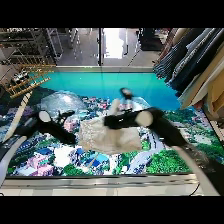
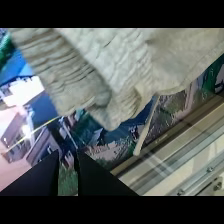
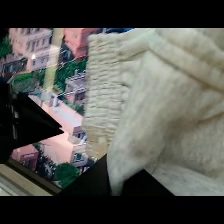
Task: Fold the clothes and pants, and hang the long-sleeved shirts on hangers.
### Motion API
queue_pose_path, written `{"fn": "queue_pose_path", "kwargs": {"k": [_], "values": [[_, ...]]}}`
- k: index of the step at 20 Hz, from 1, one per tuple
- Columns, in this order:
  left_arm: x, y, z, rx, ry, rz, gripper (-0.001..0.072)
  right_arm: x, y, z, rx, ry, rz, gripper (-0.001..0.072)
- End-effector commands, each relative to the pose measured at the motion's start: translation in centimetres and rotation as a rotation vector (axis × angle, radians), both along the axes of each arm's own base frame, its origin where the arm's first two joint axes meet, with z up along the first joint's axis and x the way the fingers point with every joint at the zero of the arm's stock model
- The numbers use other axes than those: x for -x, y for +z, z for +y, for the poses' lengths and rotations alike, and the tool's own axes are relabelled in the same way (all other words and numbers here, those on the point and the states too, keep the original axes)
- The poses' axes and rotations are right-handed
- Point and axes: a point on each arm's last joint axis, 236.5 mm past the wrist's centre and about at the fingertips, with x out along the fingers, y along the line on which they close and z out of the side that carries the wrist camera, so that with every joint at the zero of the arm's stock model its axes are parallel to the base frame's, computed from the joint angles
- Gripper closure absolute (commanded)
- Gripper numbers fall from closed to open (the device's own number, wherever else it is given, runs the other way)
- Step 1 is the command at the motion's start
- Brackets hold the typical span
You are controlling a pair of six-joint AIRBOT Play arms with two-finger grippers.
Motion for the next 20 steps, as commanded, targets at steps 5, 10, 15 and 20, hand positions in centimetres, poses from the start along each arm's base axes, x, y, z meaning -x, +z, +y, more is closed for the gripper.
{"fn": "queue_pose_path", "kwargs": {"k": [5,10,15,20], "values": [[0.7,7.4,6.2,-0.022,0.177,-0.111,0.0596,-0.5,-3.0,8.9,0.050,0.256,-0.088,0.0236],[0.1,8.5,4.4,0.065,0.196,-0.130,0.0596,-6.1,0.1,-14.3,0.290,-0.057,0.050,0.0278],[-0.9,10.1,1.7,0.210,0.228,-0.140,0.0596,-4.7,-3.1,-27.7,0.335,-0.287,0.224,0.0274],[-1.1,10.1,1.8,0.208,0.234,-0.150,0.0596,-5.9,-5.7,-23.4,0.020,-0.116,0.262,0.0059]]}}
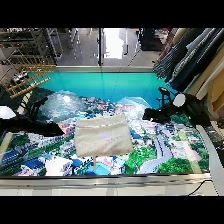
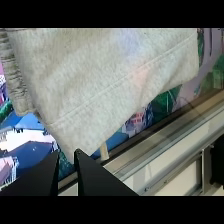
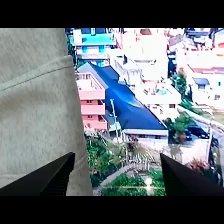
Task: Fold the clothes and pants, and hang the long-sleeved shirts on hangers.
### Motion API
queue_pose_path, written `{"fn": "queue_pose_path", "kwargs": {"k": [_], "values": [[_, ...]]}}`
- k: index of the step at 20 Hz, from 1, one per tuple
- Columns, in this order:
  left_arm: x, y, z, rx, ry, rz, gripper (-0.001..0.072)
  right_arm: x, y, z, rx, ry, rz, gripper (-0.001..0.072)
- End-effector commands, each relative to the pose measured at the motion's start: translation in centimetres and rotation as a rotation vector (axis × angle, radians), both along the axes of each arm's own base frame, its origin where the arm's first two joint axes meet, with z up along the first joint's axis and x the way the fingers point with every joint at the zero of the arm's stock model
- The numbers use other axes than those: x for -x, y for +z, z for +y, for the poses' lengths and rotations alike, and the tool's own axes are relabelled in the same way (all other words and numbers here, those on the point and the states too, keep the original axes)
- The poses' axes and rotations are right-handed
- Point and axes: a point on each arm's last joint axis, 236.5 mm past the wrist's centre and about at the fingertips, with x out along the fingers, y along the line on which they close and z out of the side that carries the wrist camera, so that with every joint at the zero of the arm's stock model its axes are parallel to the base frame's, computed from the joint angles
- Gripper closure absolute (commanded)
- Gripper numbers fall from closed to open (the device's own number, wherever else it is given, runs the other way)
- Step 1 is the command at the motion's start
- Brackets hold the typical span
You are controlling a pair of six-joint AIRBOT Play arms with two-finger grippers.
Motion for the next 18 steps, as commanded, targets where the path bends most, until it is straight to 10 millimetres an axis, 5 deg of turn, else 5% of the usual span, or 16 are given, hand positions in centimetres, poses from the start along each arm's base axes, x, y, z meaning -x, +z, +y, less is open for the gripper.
{"fn": "queue_pose_path", "kwargs": {"k": [1,4,7,13,14,17,18], "values": [[-0.3,0.2,-0.3,0.018,0.009,-0.009,0.0596,0.3,-2.4,3.3,-0.282,0.120,0.063,0.0058],[-0.3,0.2,-0.3,0.018,0.009,-0.009,0.0596,0.7,-5.8,6.5,-0.486,0.204,0.149,0.0021],[-0.3,0.2,-0.3,0.018,0.009,-0.009,0.0596,1.0,-6.4,9.2,-0.697,0.264,0.178,0.0021],[-0.2,0.2,-0.3,0.018,0.008,-0.007,0.0596,1.7,-9.1,15.8,-0.650,0.368,0.266,0.0025],[-0.1,0.2,-0.3,0.019,0.004,-0.002,0.0596,1.6,-9.2,17.6,-0.642,0.389,0.270,0.0077],[0.5,0.2,-0.4,0.022,-0.011,0.017,0.0596,-0.9,-6.0,22.4,-0.663,0.403,0.162,0.0667],[0.7,0.2,-0.5,0.024,-0.019,0.025,0.0596,-2.2,-4.3,22.8,-0.656,0.379,0.120,0.0676]]}}
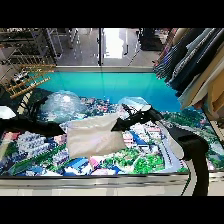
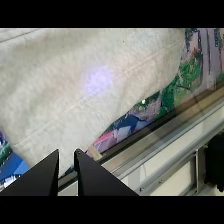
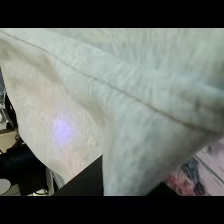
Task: Fold the clothes and pants, and hang the long-sleeved shirts on hangers.
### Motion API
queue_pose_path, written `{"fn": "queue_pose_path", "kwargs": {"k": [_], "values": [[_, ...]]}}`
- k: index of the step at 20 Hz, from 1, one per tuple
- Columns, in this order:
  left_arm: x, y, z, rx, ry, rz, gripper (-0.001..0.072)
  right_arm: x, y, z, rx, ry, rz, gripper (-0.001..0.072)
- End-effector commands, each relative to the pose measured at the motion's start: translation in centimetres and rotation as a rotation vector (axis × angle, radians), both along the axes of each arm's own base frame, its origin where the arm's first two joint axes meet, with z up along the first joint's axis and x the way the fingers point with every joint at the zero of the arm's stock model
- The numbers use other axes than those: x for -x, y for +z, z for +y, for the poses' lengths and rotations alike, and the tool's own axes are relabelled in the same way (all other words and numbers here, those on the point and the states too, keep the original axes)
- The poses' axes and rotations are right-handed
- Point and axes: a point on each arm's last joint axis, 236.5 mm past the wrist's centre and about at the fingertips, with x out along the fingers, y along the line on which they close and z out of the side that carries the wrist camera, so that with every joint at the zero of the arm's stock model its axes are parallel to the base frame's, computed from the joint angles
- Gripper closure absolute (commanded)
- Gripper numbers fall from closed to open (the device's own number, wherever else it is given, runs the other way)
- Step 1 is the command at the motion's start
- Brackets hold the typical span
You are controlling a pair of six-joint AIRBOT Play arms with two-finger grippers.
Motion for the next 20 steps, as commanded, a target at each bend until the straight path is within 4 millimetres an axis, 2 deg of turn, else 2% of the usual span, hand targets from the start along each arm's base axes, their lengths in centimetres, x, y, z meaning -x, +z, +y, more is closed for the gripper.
{"fn": "queue_pose_path", "kwargs": {"k": [1,2,4,6,8,10,13,15,16,18,20], "values": [[0.9,0.0,-0.1,0.005,-0.026,0.027,0.0596,-3.7,4.9,3.2,-0.004,-0.089,-0.101,0.0677],[1.2,0.0,-0.2,0.007,-0.034,0.036,0.0596,-5.3,7.0,2.2,0.021,-0.144,-0.144,0.0678],[1.7,0.0,-0.3,0.009,-0.057,0.046,0.0596,-8.1,12.3,-1.6,0.040,-0.277,-0.213,0.0678],[1.9,0.0,-0.3,0.008,-0.076,0.044,0.0596,-10.2,18.0,-7.7,0.038,-0.450,-0.272,0.0678],[2.0,0.0,-0.3,0.007,-0.083,0.043,0.0596,-11.3,23.3,-15.5,0.075,-0.654,-0.342,0.0678],[2.0,-0.1,-0.2,0.002,-0.083,0.044,0.0596,-10.4,27.7,-23.8,0.140,-0.838,-0.410,0.0678],[2.0,-0.1,-0.2,-0.003,-0.104,0.029,0.0596,-6.6,31.4,-34.7,0.306,-1.101,-0.469,0.0678],[2.0,-0.1,-0.2,-0.003,-0.107,0.026,0.0596,-2.7,31.9,-40.6,0.472,-1.233,-0.488,0.0678],[2.0,-0.1,-0.2,-0.003,-0.106,0.026,0.0596,-0.5,31.4,-43.2,0.556,-1.294,-0.475,0.0680],[2.0,-0.1,-0.2,-0.003,-0.107,0.027,0.0596,4.2,28.1,-47.4,0.687,-1.385,-0.376,0.0680],[2.0,-0.1,-0.2,-0.003,-0.107,0.027,0.0596,8.5,23.0,-50.2,0.743,-1.457,-0.236,0.0680]]}}
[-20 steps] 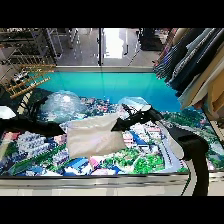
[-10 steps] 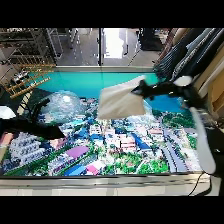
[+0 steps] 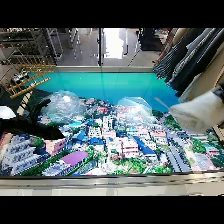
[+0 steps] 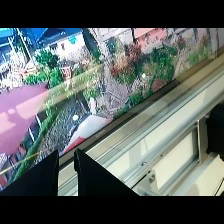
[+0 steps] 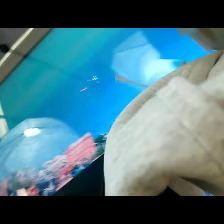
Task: Fold the clothes and pants, and hang the long-sleeved shirts on hangers.
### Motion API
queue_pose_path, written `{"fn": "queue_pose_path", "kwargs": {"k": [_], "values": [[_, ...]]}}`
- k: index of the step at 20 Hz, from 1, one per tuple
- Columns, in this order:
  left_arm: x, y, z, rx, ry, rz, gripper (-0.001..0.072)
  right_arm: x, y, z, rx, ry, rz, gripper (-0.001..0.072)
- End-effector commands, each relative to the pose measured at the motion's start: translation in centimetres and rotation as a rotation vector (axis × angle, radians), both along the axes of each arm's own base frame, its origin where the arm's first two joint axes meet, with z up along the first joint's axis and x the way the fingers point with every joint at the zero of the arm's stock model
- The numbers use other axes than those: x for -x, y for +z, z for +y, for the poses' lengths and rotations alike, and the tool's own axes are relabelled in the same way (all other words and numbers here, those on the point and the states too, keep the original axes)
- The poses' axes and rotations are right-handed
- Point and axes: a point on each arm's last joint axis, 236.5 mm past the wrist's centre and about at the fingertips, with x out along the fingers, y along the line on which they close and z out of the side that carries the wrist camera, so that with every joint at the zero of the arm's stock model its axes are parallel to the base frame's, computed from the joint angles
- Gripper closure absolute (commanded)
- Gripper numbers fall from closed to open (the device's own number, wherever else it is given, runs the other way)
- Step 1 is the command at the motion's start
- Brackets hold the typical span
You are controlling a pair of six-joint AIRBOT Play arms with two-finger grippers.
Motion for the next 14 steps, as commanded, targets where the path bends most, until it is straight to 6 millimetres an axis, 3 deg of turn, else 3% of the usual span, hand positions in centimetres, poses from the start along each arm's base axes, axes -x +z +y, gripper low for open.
{"fn": "queue_pose_path", "kwargs": {"k": [1,4,6,8,11,14], "values": [[0.0,0.0,0.0,-0.001,-0.002,-0.002,0.0596,9.1,-7.2,-6.7,0.018,-0.249,0.174,0.0680],[0.0,0.0,0.0,-0.001,-0.002,-0.002,0.0596,15.5,-13.8,-8.5,-0.045,-0.374,0.268,0.0680],[0.0,0.0,0.0,0.000,-0.002,-0.003,0.0596,17.2,-15.0,-9.1,-0.050,-0.394,0.289,0.0680],[0.0,0.0,0.0,0.000,-0.002,-0.003,0.0596,15.6,-13.3,-10.2,-0.033,-0.416,0.186,0.0680],[0.0,0.0,0.0,0.000,-0.002,-0.003,0.0596,10.6,-8.0,-11.1,-0.105,-0.450,-0.108,0.0678],[0.0,0.0,0.0,0.000,-0.001,-0.003,0.0596,6.1,-2.3,-11.1,-0.055,-0.361,-0.256,0.0678]]}}
